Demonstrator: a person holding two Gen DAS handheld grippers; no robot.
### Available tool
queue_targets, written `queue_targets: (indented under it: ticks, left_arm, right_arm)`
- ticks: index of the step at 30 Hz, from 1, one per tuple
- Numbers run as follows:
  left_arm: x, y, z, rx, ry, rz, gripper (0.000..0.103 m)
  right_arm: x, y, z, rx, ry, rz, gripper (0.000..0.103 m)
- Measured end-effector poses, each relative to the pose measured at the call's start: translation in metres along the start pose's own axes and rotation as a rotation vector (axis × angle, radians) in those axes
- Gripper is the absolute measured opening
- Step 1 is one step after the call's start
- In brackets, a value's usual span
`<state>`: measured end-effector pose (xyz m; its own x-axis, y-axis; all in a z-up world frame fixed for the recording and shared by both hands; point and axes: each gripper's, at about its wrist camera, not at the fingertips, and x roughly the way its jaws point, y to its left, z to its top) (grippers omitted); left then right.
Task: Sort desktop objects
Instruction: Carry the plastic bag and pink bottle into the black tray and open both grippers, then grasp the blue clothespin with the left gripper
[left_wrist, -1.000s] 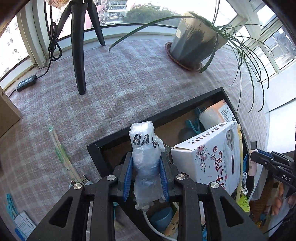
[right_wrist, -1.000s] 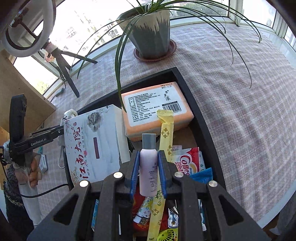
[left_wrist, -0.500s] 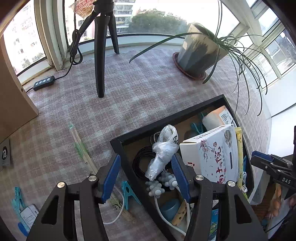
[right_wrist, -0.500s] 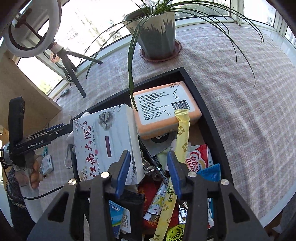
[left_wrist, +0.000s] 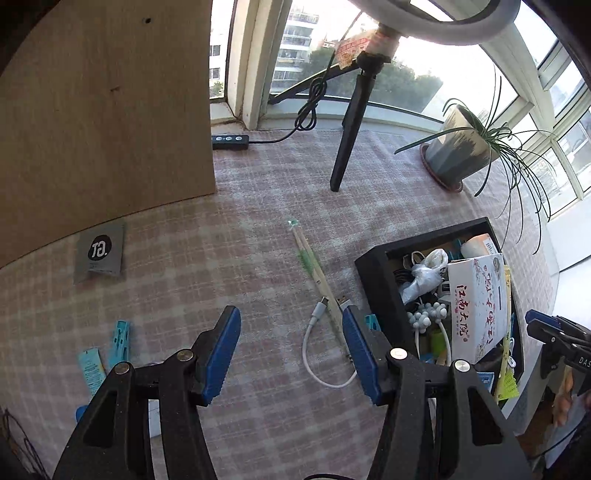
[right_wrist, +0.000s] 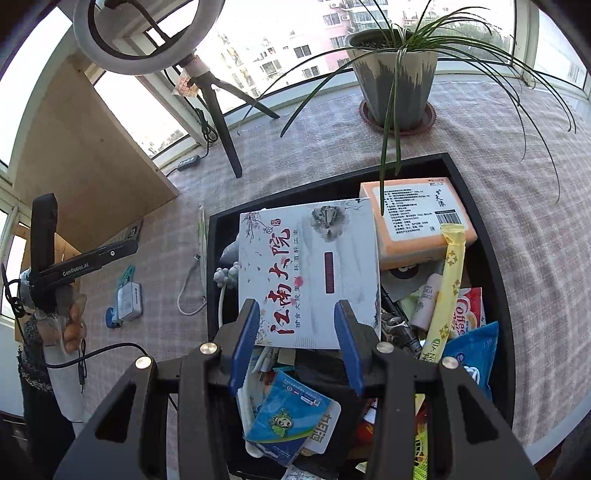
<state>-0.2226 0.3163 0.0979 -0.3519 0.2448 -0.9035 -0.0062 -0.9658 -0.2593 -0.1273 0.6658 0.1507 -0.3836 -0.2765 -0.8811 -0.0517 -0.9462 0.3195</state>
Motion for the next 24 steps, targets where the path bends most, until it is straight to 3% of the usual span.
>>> queue_targets:
  ticks: [7,13,24]
  left_arm:
    - [-0.004,0.068,-0.018,-0.084,0.023,0.07,0.055]
    - [0.011,0.117,-0.02,-0.165,0.07,0.11,0.055]
    - [0.049,0.129,-0.015,-0.167,0.144,0.117,0.053]
  right_arm:
    - [0.028,0.069,0.005,-0.15,0.069,0.076,0.041]
    - [0.072,0.128,-0.008,-0.325,0.168,0.08,0.041]
    - [0.147,0.169,-0.005,-0.431,0.321,0.051,0.041]
